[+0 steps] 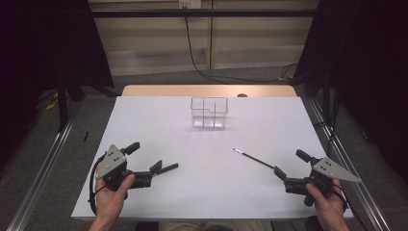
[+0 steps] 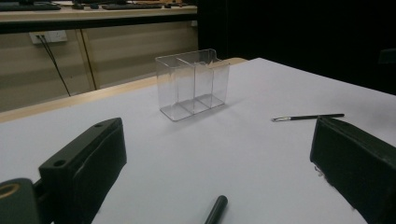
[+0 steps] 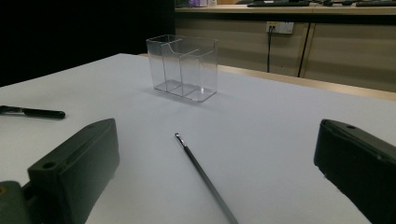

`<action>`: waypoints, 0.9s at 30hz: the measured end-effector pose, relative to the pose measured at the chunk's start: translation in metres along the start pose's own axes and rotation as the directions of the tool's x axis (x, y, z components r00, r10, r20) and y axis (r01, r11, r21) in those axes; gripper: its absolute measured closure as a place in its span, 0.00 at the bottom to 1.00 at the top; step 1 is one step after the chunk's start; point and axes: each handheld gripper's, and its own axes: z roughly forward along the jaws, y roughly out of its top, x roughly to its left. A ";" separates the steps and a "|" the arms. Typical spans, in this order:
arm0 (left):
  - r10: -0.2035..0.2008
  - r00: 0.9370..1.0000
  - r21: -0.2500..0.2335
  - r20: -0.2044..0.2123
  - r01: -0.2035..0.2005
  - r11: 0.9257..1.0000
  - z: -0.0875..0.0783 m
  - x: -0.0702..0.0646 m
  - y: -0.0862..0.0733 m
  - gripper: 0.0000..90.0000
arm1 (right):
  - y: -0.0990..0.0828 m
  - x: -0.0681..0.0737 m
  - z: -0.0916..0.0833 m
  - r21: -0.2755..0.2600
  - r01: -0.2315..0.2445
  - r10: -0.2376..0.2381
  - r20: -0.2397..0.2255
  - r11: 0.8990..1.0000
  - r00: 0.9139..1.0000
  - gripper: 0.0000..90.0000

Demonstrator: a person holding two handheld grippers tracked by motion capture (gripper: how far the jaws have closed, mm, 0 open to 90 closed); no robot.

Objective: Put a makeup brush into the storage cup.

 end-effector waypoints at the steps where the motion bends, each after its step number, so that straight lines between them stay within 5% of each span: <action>1: 0.001 1.000 -0.001 0.002 -0.001 1.000 0.001 0.001 0.001 0.04 | 0.000 0.001 0.000 -0.001 0.000 0.000 -0.003 1.000 1.000 0.00; 14: 0.003 0.999 0.027 0.041 -0.005 1.000 0.022 0.013 0.006 0.05 | 0.000 0.001 0.001 0.002 0.001 -0.001 -0.007 1.000 1.000 0.00; 19: -0.011 0.999 0.065 0.049 0.008 0.998 0.030 0.018 0.006 0.05 | 0.001 0.001 0.001 0.000 -0.002 0.002 -0.009 1.000 1.000 0.00; 27: 0.026 0.997 0.141 0.069 -0.036 0.989 0.031 0.022 0.012 0.06 | 0.000 0.001 0.002 0.008 0.001 -0.001 -0.014 1.000 1.000 0.00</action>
